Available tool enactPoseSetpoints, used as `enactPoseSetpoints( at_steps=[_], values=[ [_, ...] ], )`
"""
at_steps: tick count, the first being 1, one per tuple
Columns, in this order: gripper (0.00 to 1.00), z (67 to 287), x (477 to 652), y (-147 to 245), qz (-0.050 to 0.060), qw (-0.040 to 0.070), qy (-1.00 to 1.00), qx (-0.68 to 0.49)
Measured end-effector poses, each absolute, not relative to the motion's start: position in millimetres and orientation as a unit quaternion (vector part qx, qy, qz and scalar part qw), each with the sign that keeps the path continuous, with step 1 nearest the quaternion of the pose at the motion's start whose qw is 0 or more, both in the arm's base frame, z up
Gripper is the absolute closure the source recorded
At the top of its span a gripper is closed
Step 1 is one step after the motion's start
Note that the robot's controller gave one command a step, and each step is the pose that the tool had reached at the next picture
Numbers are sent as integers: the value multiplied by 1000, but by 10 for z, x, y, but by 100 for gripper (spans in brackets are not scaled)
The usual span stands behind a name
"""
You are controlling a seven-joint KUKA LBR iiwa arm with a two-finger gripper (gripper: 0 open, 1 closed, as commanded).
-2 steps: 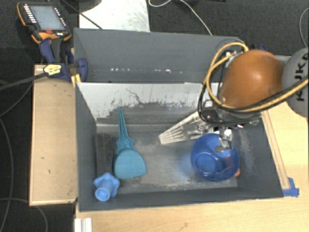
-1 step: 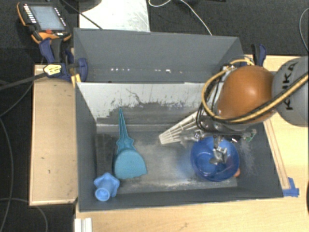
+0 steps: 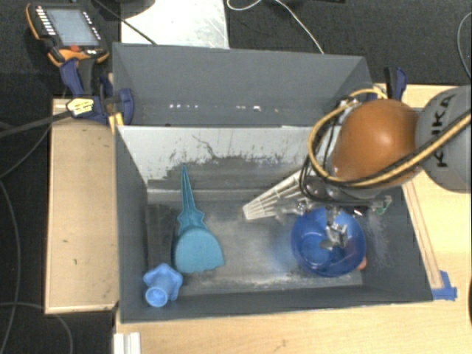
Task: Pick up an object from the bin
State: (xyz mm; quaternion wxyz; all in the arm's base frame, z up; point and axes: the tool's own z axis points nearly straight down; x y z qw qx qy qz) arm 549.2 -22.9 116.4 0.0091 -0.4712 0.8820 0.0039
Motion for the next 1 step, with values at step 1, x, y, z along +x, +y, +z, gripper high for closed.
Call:
enactPoseSetpoints(
  at_steps=[1],
  values=[
    [100,733,5401,147,2,12,824,-567]
  ],
)
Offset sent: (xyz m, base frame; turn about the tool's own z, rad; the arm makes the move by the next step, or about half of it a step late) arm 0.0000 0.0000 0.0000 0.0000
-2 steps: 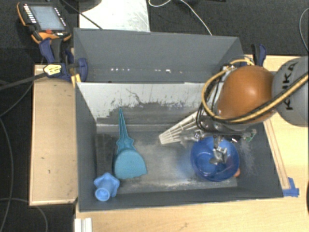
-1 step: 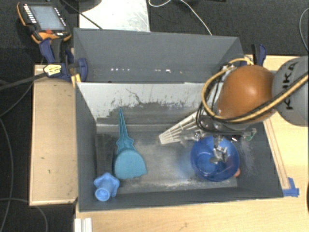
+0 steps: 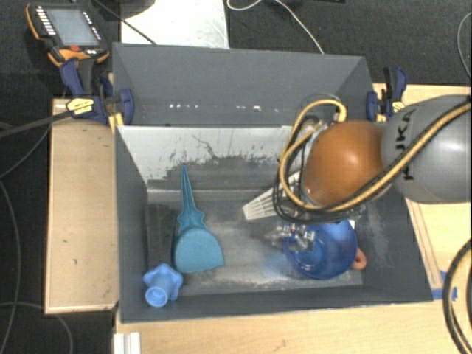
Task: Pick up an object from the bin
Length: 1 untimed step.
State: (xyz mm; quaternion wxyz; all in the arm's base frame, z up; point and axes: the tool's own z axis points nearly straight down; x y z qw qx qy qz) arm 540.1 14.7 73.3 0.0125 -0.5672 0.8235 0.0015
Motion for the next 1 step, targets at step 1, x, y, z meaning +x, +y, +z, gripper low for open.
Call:
enactPoseSetpoints(
  at_steps=[1],
  values=[
    [100,732,5401,147,2,12,824,-567]
  ],
)
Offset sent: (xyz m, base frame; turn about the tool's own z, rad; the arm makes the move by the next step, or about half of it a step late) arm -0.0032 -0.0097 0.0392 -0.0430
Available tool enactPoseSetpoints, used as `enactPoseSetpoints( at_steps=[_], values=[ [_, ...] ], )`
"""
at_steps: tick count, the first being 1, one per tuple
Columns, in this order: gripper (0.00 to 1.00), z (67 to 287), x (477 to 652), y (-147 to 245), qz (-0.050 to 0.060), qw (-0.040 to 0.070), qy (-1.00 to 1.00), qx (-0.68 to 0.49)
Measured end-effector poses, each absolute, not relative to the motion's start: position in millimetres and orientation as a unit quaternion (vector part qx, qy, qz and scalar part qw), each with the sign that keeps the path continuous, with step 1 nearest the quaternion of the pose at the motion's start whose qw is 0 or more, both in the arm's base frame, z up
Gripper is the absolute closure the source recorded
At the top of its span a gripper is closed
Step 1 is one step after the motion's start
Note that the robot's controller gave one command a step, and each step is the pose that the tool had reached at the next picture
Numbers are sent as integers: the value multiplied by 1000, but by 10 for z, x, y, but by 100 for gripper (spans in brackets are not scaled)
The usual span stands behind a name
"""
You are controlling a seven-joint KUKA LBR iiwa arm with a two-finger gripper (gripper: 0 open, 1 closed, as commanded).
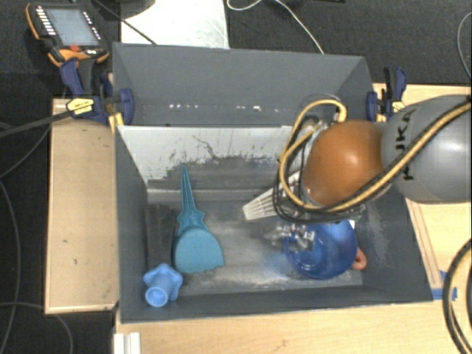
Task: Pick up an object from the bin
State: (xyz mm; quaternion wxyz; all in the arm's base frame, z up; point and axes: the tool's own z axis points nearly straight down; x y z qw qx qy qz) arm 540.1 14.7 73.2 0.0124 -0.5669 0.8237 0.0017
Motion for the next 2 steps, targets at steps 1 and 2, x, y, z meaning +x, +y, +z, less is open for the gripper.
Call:
enactPoseSetpoints(
  at_steps=[1,2],
  values=[
    [100,1139,5382,51,0,15,812,-583],
    [100,895,5520,154,2,15,812,-583]
  ],
)
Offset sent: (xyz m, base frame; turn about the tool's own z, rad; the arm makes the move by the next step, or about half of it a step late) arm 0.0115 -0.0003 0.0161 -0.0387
